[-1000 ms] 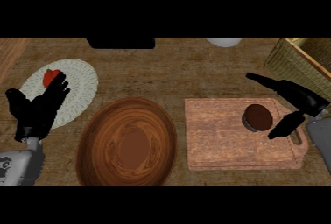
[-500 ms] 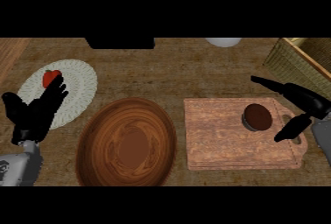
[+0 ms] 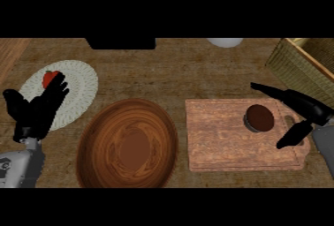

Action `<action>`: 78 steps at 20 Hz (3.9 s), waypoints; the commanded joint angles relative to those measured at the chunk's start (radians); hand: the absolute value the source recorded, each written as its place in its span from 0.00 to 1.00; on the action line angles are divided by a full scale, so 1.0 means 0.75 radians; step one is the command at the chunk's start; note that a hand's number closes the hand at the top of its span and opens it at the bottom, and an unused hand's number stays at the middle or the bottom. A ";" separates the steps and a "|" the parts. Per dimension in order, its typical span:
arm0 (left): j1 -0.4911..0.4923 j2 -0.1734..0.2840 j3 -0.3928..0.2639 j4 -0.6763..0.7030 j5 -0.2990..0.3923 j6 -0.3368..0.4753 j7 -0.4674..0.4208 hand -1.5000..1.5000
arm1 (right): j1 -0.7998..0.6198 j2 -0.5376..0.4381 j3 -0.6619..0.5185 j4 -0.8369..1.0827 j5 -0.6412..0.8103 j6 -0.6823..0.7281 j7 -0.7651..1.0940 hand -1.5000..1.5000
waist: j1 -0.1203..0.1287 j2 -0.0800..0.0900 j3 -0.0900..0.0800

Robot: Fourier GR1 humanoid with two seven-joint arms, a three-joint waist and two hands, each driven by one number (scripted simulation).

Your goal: Pick the cupcake from the cutting board and place it in the basket

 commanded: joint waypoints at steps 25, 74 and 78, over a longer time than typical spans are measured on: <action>0.013 -0.025 0.083 0.031 -0.024 -0.071 -0.047 0.50 | 0.086 0.161 0.144 0.052 0.416 -0.322 -0.058 1.00 | -0.001 0.000 0.000; -0.094 -0.038 0.031 -0.051 -0.048 -0.052 0.074 0.50 | -1.637 0.111 -0.331 0.990 1.030 -1.363 2.208 1.00 | 0.064 0.024 -0.002; -0.074 -0.046 0.038 0.036 -0.064 -0.054 0.008 0.50 | -1.582 0.072 -0.345 1.003 1.041 -1.382 2.208 1.00 | 0.038 0.018 -0.001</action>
